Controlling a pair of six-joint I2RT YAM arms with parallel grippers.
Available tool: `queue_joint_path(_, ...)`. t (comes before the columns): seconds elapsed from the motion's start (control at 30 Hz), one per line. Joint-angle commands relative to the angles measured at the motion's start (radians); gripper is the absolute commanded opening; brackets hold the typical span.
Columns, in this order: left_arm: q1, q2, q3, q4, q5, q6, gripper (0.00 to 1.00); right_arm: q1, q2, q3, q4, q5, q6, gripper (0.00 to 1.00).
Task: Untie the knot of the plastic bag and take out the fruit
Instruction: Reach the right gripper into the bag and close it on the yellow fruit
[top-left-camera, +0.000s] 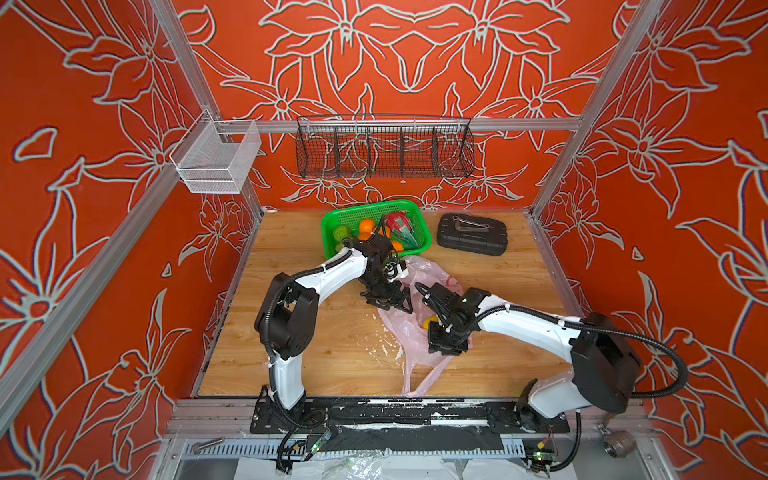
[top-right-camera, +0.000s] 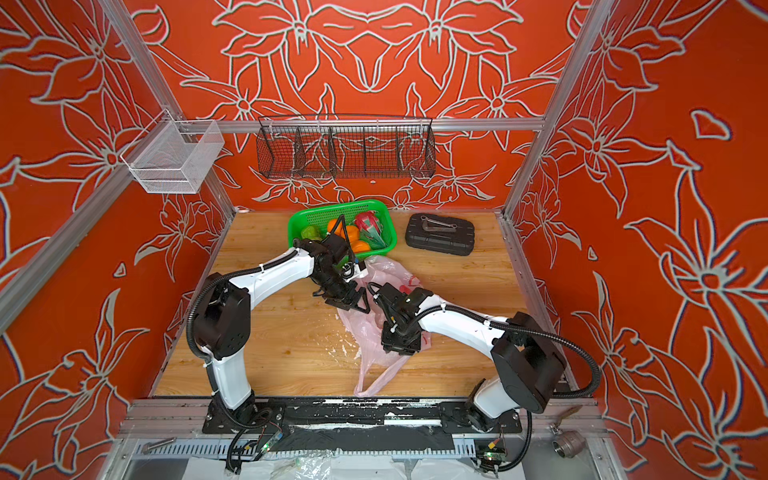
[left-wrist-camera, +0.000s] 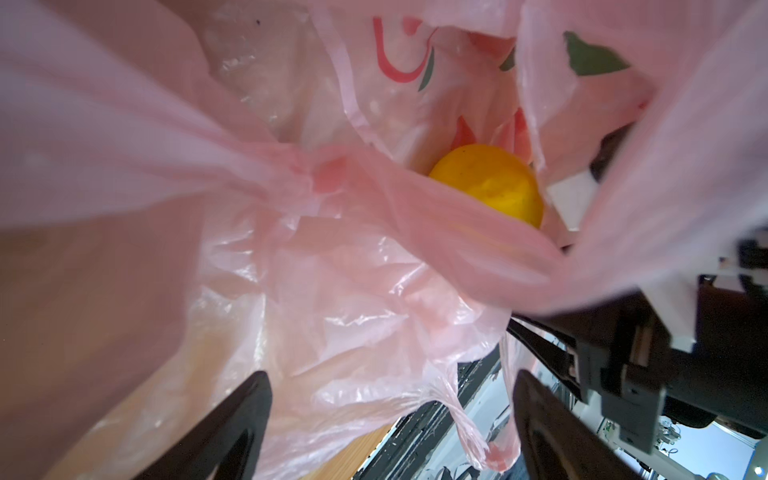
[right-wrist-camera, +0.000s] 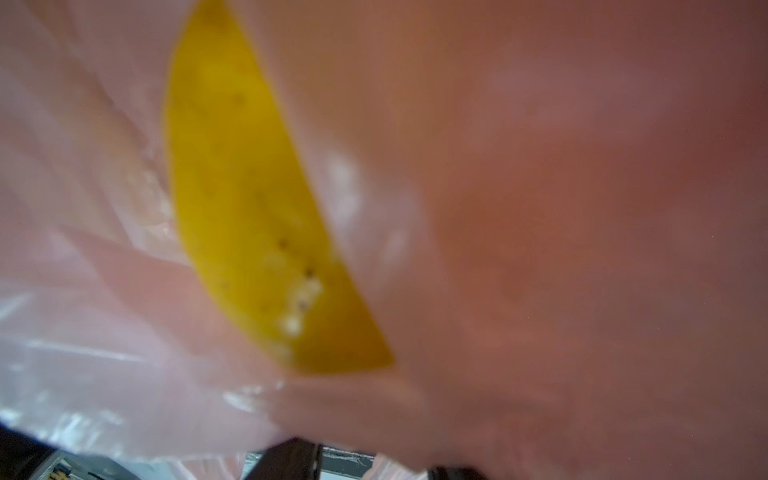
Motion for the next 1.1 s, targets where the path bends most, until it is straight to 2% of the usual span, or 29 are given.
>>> queue_joint_path(0.0, -0.012, 0.028, 0.020, -0.017, -0.025, 0.026, 0.89, 0.004, -0.029, 0.049, -0.077, 0.064, 0.021, 0.46)
queue_joint_path(0.23, -0.015, 0.042, 0.011, -0.008, -0.023, 0.026, 0.88, 0.006, -0.140, 0.171, -0.084, 0.160, 0.067, 0.57)
queue_joint_path(0.33, -0.015, 0.042, 0.012, -0.006, -0.031, 0.026, 0.88, 0.005, -0.112, 0.225, -0.072, 0.206, 0.072, 0.58)
queue_joint_path(0.53, -0.015, 0.041, 0.013, -0.009, -0.038, 0.027, 0.88, -0.024, 0.039, 0.300, -0.071, 0.229, 0.074, 0.58)
queue_joint_path(0.7, -0.016, 0.039, 0.002, -0.014, -0.054, 0.031, 0.88, -0.045, 0.097, 0.305, -0.152, 0.290, 0.078, 0.59)
queue_joint_path(0.8, -0.015, 0.035, -0.014, -0.015, -0.062, 0.038, 0.88, -0.053, 0.090, 0.279, -0.167, 0.308, 0.084, 0.64)
queue_joint_path(0.9, -0.016, 0.035, -0.030, -0.017, -0.063, 0.048, 0.88, -0.063, 0.087, 0.234, -0.127, 0.292, 0.094, 0.70)
queue_joint_path(1.07, -0.015, 0.052, -0.036, -0.032, -0.066, 0.056, 0.88, -0.081, 0.114, 0.217, -0.097, 0.273, 0.116, 0.71)
